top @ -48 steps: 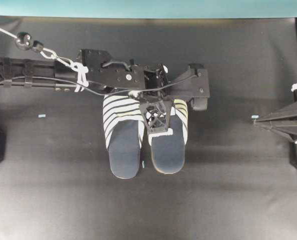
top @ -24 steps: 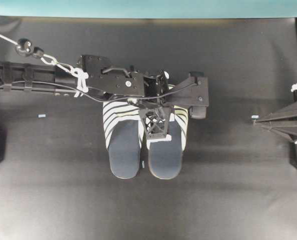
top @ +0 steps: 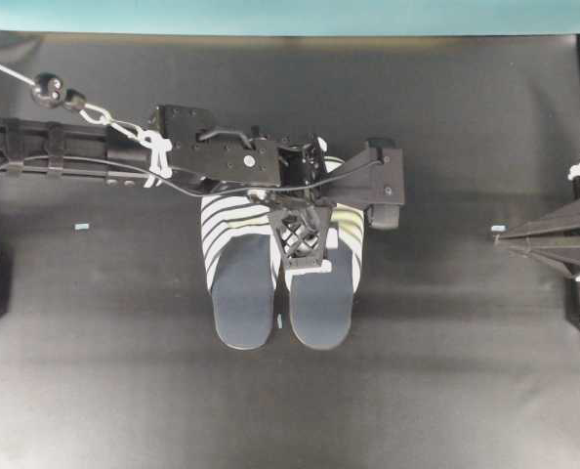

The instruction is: Arrange the slippers with the left arm.

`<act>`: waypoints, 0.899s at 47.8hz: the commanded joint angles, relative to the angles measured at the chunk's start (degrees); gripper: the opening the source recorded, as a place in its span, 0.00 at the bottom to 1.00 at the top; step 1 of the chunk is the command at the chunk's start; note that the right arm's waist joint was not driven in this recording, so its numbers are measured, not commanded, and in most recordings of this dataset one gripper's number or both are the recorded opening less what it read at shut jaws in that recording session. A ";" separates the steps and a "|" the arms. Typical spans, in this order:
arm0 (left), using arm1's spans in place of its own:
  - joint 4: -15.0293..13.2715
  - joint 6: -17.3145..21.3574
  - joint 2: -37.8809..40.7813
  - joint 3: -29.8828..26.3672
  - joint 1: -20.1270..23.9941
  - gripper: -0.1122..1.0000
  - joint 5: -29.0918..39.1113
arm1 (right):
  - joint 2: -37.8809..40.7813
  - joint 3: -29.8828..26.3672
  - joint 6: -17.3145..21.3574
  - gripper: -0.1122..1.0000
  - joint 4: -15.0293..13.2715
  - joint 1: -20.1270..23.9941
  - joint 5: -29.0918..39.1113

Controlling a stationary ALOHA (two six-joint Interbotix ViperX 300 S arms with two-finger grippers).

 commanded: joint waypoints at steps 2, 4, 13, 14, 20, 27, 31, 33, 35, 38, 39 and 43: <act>0.18 0.09 -0.62 -0.09 -0.62 0.72 0.79 | 0.26 -0.35 0.09 0.10 0.09 0.00 -0.62; 0.18 0.09 -0.70 0.00 -0.62 0.82 1.05 | 0.26 -0.35 0.09 0.10 0.09 0.00 -0.70; 0.18 0.70 -3.43 -0.18 -1.49 0.88 1.23 | 0.26 -0.35 0.09 0.10 0.09 0.00 -0.88; 0.18 0.79 -4.13 -0.09 -1.49 0.88 1.05 | 0.26 -0.35 0.09 0.10 0.09 0.00 -0.88; 0.18 1.49 -9.58 1.05 -2.29 0.88 -0.44 | 0.26 -0.18 0.09 0.10 0.09 0.00 -0.88; 0.09 1.76 -16.70 6.68 -4.31 0.88 -4.48 | 0.18 0.00 0.09 0.10 0.09 0.00 -0.88; 0.18 1.76 -20.74 11.69 -4.83 0.88 -7.21 | -0.09 0.00 0.09 0.10 0.09 0.00 -0.88; 0.18 1.67 -22.41 13.97 -4.83 0.88 -8.61 | -0.09 0.09 0.09 0.10 0.09 0.00 -0.88; 0.18 1.49 -23.91 16.17 -4.83 0.88 -10.46 | -0.26 0.09 0.09 0.11 0.09 0.00 -0.88; 0.09 1.05 -26.37 19.69 -4.83 0.88 -14.59 | -0.35 0.09 0.00 0.10 0.09 0.00 -0.88; 0.09 1.05 -26.98 20.57 -4.92 0.88 -15.91 | -0.44 0.09 0.00 0.10 0.09 0.00 -0.88; 0.09 0.97 -29.44 23.99 -5.27 0.88 -21.27 | -0.53 0.09 0.00 0.10 0.09 0.00 -0.88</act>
